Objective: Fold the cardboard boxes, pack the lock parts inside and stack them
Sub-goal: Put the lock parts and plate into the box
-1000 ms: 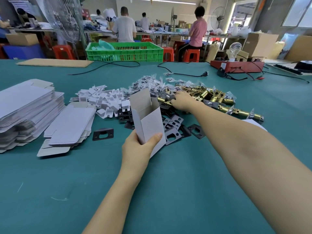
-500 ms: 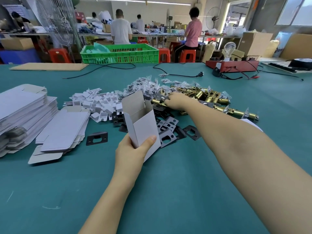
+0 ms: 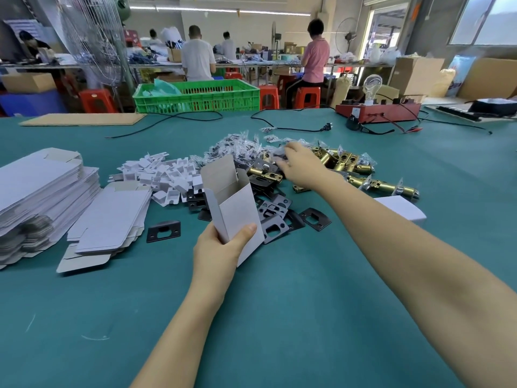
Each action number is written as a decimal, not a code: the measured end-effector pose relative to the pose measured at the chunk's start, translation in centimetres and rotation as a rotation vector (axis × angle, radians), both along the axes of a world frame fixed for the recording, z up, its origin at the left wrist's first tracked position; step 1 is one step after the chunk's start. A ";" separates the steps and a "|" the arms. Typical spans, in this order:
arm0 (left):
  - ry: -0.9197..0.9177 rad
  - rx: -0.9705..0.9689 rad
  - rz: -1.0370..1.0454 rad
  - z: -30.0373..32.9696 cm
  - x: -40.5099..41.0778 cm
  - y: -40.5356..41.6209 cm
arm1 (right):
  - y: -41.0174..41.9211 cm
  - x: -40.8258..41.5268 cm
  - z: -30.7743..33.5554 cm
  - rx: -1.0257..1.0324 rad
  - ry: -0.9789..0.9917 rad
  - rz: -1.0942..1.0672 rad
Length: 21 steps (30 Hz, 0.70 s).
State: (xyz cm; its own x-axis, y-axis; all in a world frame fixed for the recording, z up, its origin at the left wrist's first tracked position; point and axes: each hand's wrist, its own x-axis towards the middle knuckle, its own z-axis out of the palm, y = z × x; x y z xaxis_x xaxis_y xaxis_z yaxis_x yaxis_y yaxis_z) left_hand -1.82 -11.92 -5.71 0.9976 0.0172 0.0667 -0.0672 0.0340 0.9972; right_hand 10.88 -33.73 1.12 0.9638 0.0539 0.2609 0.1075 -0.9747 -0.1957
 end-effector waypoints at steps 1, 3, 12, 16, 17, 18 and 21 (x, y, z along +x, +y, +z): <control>0.001 0.001 0.002 0.1 0.0 0.0 | -0.1 -1.0 0.3 0.086 -0.091 -0.007; 0.004 0.007 0.003 0.2 -0.1 0.0 | -0.2 -3.5 0.9 0.289 -0.236 -0.031; -0.115 0.165 0.108 1.1 -1.3 -0.5 | 2.4 -13.3 4.2 0.721 -0.340 0.067; -0.127 0.201 0.081 1.4 -1.8 -0.7 | 3.8 -15.4 7.0 0.865 -0.309 0.143; -0.128 0.217 0.063 1.5 -1.9 -0.8 | 4.0 -15.7 7.4 0.889 -0.289 0.150; -0.133 0.229 0.047 1.5 -2.0 -0.8 | 4.1 -16.0 7.7 0.909 -0.263 0.152; -0.132 0.248 0.031 1.5 -2.1 -1.0 | 4.1 -16.8 8.3 0.974 -0.175 0.170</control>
State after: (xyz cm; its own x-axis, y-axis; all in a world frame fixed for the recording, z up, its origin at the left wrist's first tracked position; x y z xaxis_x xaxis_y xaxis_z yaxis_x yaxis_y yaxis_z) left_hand -3.90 -12.89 -4.22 0.9793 0.0144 0.2019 -0.1943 -0.2139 0.9573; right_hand -5.89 -29.67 9.38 0.9072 -0.1248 0.4017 0.3339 -0.3674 -0.8681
